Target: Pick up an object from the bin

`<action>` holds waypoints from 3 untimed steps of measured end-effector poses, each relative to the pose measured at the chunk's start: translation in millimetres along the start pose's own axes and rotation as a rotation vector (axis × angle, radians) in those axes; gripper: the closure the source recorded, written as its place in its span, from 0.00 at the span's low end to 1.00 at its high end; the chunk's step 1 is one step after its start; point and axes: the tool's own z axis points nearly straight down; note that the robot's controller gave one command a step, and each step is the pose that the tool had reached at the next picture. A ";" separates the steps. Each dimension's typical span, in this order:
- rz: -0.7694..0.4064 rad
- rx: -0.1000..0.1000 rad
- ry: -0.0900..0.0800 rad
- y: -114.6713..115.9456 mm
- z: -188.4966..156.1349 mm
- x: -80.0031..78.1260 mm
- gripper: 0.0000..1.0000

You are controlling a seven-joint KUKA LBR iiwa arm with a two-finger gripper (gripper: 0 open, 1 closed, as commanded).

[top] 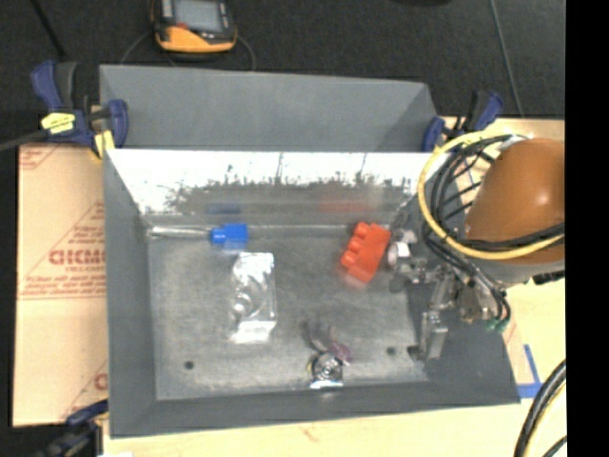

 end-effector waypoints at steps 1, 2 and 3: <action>-0.287 -0.002 0.001 26.1 120.9 -0.7 0.00; -0.584 0.004 -0.020 66.6 129.7 3.3 0.00; -0.584 -0.001 -0.005 66.7 132.2 8.0 1.00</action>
Offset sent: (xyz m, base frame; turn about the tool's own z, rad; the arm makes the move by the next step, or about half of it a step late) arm -0.0001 0.0266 -0.1197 -0.2887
